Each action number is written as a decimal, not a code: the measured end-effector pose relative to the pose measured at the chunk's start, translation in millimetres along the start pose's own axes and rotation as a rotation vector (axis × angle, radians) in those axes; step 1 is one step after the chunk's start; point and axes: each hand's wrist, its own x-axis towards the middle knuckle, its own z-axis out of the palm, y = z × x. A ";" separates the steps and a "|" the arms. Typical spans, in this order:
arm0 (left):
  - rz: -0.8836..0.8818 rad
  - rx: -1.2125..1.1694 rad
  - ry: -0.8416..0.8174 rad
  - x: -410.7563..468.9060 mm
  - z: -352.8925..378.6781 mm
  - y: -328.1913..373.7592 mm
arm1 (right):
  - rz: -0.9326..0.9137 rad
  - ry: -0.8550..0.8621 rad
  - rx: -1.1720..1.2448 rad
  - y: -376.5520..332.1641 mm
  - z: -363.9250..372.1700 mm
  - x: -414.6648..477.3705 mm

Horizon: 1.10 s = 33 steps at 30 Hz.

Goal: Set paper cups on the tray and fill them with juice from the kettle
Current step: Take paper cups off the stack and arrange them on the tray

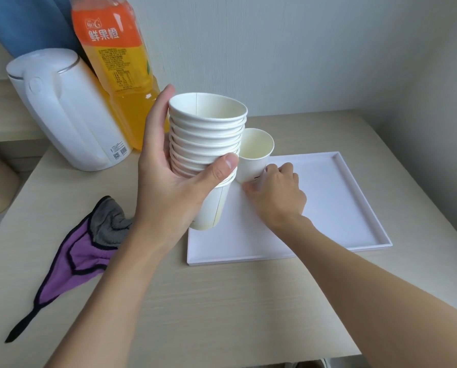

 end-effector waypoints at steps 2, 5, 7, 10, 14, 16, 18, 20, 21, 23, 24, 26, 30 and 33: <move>0.003 0.005 0.001 1.9 1.0 -0.6 | 0.018 -0.011 0.060 -0.6 -2.5 -0.7; 0.006 0.003 0.016 4.0 2.4 1.2 | 0.030 -0.042 0.189 1.5 -8.9 -3.2; 0.009 -0.005 0.024 4.1 2.4 1.3 | 0.008 -0.067 0.222 3.3 -12.6 -4.0; 0.003 -0.008 0.020 3.3 2.1 1.5 | -0.013 -0.078 0.223 5.4 -13.1 -4.1; 0.002 0.006 0.023 2.0 -1.6 0.9 | 0.003 -0.071 0.225 3.7 -13.0 -1.2; 0.003 0.005 0.032 2.4 -3.5 0.7 | 0.005 -0.061 0.212 2.6 -12.5 -0.6; 0.003 0.001 0.044 2.9 -5.1 1.1 | 0.005 -0.048 0.201 2.2 -11.9 -0.9; 0.003 -0.003 0.045 4.1 -5.6 0.4 | 0.008 -0.041 0.187 1.4 -11.0 -0.4; -0.003 -0.010 0.043 4.1 -5.0 0.6 | 0.011 -0.041 0.176 1.2 -10.4 -0.5; -0.010 -0.019 0.041 3.8 -2.6 1.8 | 0.010 -0.035 0.158 0.8 -9.9 -1.4; -0.013 -0.021 0.042 3.5 -1.3 1.9 | 0.011 -0.034 0.157 0.7 -9.9 -1.6; -0.018 -0.035 0.042 3.7 1.5 2.4 | 0.018 -0.050 0.166 0.1 -10.7 -1.1; -0.047 -0.052 0.039 2.1 5.4 4.8 | 0.038 -0.123 0.246 4.0 -17.1 -5.2; -0.062 -0.055 0.016 1.0 6.8 7.4 | 0.103 0.054 0.486 3.6 -39.3 -15.3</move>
